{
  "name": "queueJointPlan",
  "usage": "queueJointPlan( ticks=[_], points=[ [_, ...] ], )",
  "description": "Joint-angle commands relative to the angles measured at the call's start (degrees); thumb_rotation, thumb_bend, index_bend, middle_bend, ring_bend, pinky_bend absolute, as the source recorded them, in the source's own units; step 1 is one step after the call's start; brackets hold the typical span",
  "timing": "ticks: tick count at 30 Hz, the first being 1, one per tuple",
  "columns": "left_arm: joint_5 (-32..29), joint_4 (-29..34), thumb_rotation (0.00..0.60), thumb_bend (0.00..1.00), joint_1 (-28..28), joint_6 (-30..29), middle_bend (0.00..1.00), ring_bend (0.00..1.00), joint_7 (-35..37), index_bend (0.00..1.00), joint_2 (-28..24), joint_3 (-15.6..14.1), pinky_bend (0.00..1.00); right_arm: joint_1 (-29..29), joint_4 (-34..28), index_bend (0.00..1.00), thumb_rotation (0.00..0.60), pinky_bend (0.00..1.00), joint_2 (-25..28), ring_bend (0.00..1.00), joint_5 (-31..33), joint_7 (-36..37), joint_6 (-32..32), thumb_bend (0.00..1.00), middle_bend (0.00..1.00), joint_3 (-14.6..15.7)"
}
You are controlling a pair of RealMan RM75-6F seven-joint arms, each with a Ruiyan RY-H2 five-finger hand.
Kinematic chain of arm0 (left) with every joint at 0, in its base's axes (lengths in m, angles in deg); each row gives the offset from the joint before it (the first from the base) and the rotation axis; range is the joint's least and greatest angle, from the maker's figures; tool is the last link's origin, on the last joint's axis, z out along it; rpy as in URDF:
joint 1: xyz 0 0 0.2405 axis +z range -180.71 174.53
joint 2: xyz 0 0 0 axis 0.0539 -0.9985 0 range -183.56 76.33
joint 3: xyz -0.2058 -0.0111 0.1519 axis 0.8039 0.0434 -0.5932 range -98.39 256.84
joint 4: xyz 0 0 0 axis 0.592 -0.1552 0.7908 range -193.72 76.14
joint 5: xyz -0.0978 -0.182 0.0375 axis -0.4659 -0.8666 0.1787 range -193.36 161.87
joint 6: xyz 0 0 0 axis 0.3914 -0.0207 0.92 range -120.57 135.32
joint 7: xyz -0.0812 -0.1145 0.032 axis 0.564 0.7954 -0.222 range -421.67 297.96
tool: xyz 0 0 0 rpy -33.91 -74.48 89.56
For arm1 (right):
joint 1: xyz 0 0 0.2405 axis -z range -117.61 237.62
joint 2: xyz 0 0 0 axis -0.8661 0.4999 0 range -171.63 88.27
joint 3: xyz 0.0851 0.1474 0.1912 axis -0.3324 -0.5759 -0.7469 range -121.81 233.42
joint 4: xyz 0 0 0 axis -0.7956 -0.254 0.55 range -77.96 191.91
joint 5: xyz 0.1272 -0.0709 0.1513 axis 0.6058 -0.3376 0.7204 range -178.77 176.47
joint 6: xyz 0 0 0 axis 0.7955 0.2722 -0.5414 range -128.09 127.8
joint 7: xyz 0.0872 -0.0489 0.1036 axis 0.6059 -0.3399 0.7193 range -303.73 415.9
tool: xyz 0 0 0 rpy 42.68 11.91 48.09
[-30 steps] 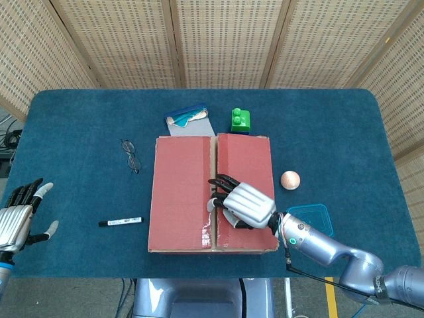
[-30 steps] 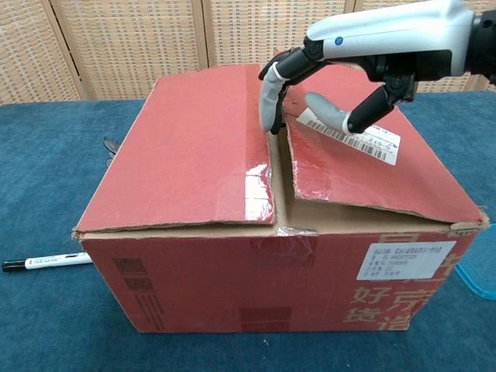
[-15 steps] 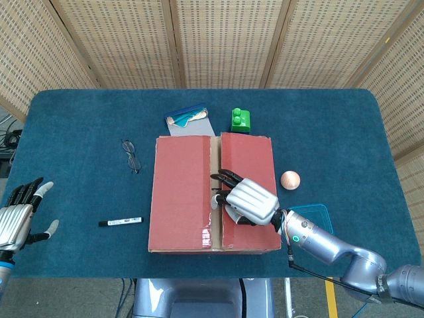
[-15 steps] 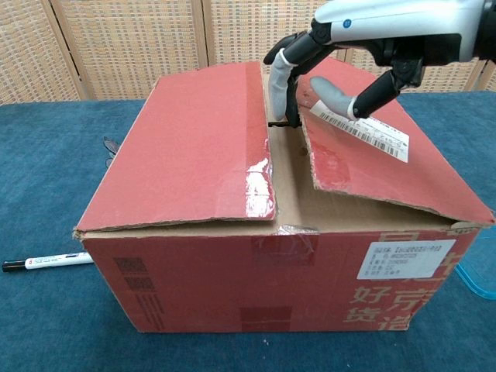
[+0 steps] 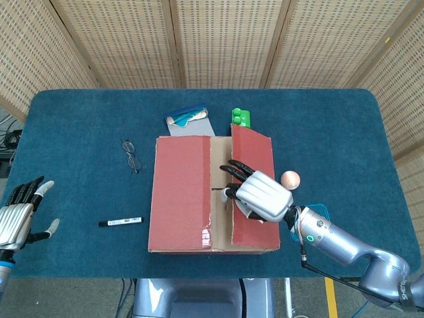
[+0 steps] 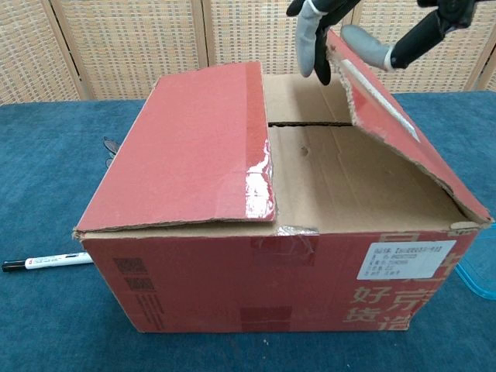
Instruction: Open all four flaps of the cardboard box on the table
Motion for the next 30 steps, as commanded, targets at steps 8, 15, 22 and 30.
queueJointPlan(
  ticks=[8,15,22,30],
  points=[
    [0.46,0.01,0.518,0.37,-0.01,-0.49,0.00,0.00,0.23,0.10,-0.11,0.15,0.00,0.77,-1.04,0.39,0.600,0.00,4.86,0.04,1.73,-1.48,0.39,0.83,0.47,-0.61],
    [0.56,0.20,0.520,0.37,-0.10,-0.78,0.00,0.00,-0.07,0.10,-0.05,0.31,0.00,1.55,-1.57,0.39,0.600,0.00,8.35,0.04,2.30,-1.30,-0.17,0.83,0.47,-1.26],
    [0.88,0.70,0.520,0.37,-0.22,-1.00,0.00,0.00,-0.64,0.10,0.02,0.32,0.00,2.50,-2.10,0.39,0.600,0.00,11.57,0.04,1.65,-0.19,-1.37,0.83,0.47,-1.97],
    [0.73,1.07,0.518,0.37,-0.11,-1.42,0.00,0.00,-1.41,0.10,0.08,0.26,0.00,3.95,-1.09,0.39,0.600,0.00,14.77,0.04,1.26,-0.83,-2.35,0.83,0.47,-2.28]
  ],
)
